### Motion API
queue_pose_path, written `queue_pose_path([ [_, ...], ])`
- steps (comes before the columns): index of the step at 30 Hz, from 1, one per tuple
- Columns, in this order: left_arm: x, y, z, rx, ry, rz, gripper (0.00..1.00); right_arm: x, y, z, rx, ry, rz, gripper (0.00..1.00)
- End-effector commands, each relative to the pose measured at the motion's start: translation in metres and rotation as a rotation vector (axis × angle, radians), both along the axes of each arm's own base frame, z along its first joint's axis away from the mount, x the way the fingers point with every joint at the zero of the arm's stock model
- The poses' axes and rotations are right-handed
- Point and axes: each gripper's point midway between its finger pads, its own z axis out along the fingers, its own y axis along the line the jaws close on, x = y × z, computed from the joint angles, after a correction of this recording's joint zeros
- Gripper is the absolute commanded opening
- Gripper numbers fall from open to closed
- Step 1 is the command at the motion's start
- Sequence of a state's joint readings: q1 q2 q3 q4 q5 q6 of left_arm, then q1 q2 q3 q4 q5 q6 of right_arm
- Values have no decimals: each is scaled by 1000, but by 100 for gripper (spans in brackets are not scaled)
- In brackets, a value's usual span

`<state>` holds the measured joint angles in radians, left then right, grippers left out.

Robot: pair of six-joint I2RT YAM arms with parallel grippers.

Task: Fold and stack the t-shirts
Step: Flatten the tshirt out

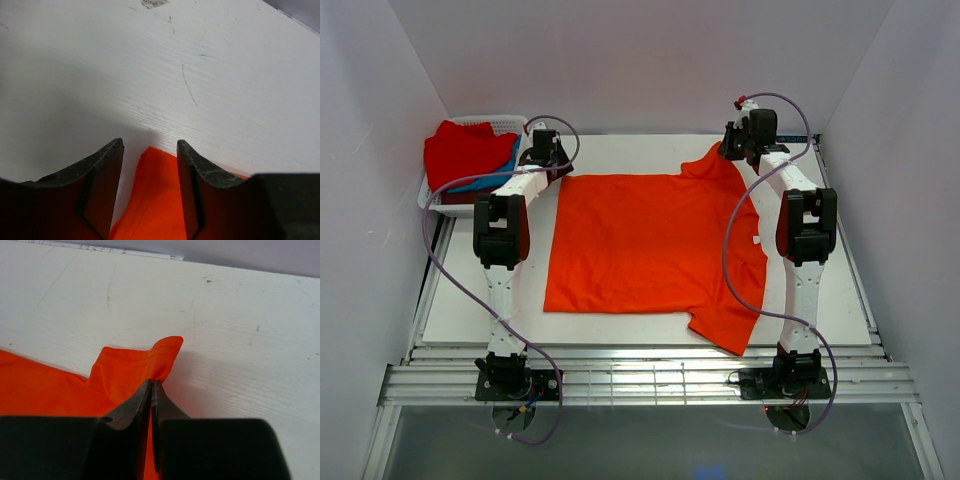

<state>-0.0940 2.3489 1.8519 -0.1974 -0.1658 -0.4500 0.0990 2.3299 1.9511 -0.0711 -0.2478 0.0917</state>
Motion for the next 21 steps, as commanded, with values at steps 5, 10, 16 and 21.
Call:
queue_pose_path([
  [5,-7,-17,-2,-73,32,-45,54,0,2,13,-20,-27,6,8],
  [10,-10,-19,-11,-74,55,-55,47,-3,3,11,-25,-20,4,8],
  [16,-11,-23,-24,-88,85,-71,37,-6,3,11,-26,-16,5,8],
  [21,-14,-21,-29,-79,100,-68,34,-7,4,12,-28,-13,7,8],
])
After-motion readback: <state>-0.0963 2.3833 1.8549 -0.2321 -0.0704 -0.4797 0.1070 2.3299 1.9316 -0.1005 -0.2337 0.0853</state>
